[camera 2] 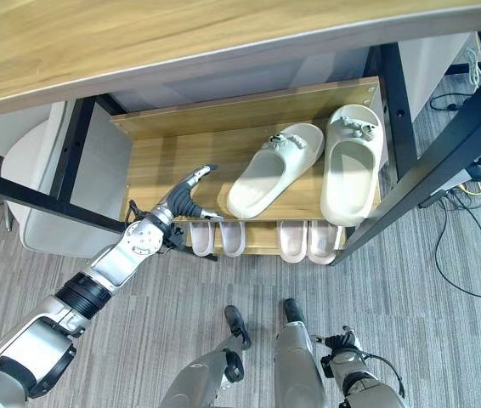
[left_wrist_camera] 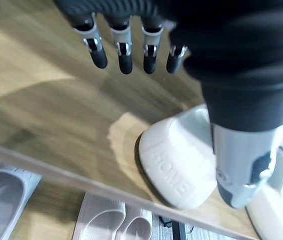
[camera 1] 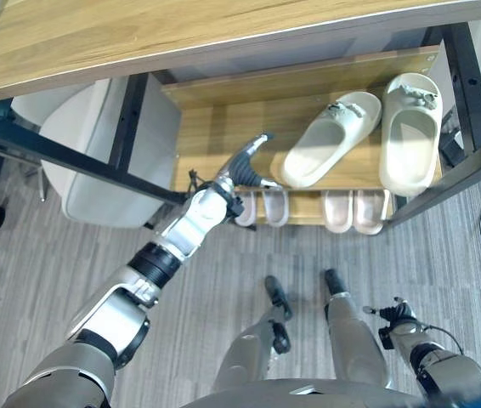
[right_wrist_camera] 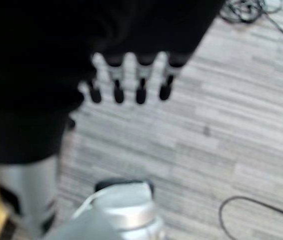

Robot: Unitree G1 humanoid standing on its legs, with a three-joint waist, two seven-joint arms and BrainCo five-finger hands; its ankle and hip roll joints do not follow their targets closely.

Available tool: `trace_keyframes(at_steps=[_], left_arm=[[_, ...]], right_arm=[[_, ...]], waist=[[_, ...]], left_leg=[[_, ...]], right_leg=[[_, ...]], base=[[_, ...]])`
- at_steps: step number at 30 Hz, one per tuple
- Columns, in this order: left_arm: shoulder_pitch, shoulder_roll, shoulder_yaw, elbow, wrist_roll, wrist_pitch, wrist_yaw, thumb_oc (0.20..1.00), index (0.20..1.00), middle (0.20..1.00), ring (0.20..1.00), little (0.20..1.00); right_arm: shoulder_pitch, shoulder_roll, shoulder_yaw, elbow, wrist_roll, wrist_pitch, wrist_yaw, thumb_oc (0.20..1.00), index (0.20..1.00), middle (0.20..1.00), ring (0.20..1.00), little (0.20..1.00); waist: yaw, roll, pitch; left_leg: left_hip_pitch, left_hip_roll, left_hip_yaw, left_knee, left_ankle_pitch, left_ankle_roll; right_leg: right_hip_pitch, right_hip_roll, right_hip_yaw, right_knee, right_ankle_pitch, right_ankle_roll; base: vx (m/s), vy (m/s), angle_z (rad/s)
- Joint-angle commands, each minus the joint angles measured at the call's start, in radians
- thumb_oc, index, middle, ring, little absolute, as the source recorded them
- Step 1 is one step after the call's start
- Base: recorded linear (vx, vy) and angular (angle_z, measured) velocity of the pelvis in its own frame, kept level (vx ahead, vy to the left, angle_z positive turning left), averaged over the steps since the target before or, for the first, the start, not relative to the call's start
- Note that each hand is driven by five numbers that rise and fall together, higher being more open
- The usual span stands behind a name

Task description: Arrange the slippers neatly on the shoe rack.

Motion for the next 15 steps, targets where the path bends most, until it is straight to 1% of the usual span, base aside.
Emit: trace_keyframes(at_steps=[1, 6, 7, 8, 10, 15], left_arm=[[-0.011, -0.05, 0.037, 0.05, -0.011, -0.027, 0.044, 1.0, 1.0, 1.0, 1.0, 1.0], [0.004, -0.084, 0.036, 0.062, -0.048, -0.022, 0.039, 1.0, 1.0, 1.0, 1.0, 1.0], [0.003, -0.084, 0.036, 0.062, -0.048, -0.022, 0.039, 1.0, 1.0, 1.0, 1.0, 1.0], [0.006, -0.097, 0.035, 0.062, -0.069, -0.024, 0.041, 1.0, 1.0, 1.0, 1.0, 1.0], [0.007, -0.109, 0.034, 0.066, -0.088, -0.024, 0.041, 1.0, 1.0, 1.0, 1.0, 1.0], [0.001, -0.138, 0.019, 0.063, -0.142, -0.021, 0.036, 1.0, 1.0, 1.0, 1.0, 1.0]], right_arm=[[0.004, -0.012, 0.029, -0.018, -0.008, 0.004, -0.014, 1.0, 1.0, 1.0, 1.0, 1.0], [0.002, -0.014, 0.029, -0.02, -0.007, 0.009, -0.016, 1.0, 1.0, 1.0, 1.0, 1.0], [0.001, -0.014, 0.03, -0.02, -0.007, 0.009, -0.016, 1.0, 1.0, 1.0, 1.0, 1.0], [-0.002, -0.018, 0.029, -0.021, -0.006, 0.01, -0.015, 1.0, 1.0, 1.0, 1.0, 1.0], [-0.003, -0.018, 0.029, -0.021, -0.006, 0.011, -0.016, 1.0, 1.0, 1.0, 1.0, 1.0], [-0.003, -0.019, 0.031, -0.024, -0.003, 0.015, -0.017, 1.0, 1.0, 1.0, 1.0, 1.0]], waist=[[-0.018, 0.014, -0.026], [-0.022, 0.019, -0.025], [-0.021, 0.02, -0.026], [-0.024, 0.021, -0.025], [-0.026, 0.026, -0.025], [-0.031, 0.034, -0.022]], left_leg=[[-0.06, 0.002, -0.124, 0.076, -0.075, -0.041], [-0.054, 0.0, -0.122, 0.078, -0.08, -0.041], [-0.057, 0.002, -0.122, 0.077, -0.076, -0.041], [-0.053, -0.001, -0.122, 0.077, -0.079, -0.04], [-0.055, 0.0, -0.121, 0.074, -0.075, -0.04], [-0.048, -0.005, -0.123, 0.076, -0.078, -0.038]], right_leg=[[-0.015, -0.051, -0.054, -0.074, 0.071, 0.023], [-0.015, -0.052, -0.052, -0.065, 0.064, 0.022], [-0.017, -0.05, -0.052, -0.07, 0.071, 0.021], [-0.015, -0.052, -0.051, -0.064, 0.064, 0.022], [-0.018, -0.05, -0.049, -0.069, 0.071, 0.022], [-0.016, -0.052, -0.045, -0.061, 0.065, 0.023]], base=[[0.0, 0.0, 0.0], [0.0, 0.0, 0.0], [0.0, 0.0, 0.0], [0.0, 0.0, 0.0], [0.0, 0.0, 0.0], [0.0, 0.0, 0.0]])
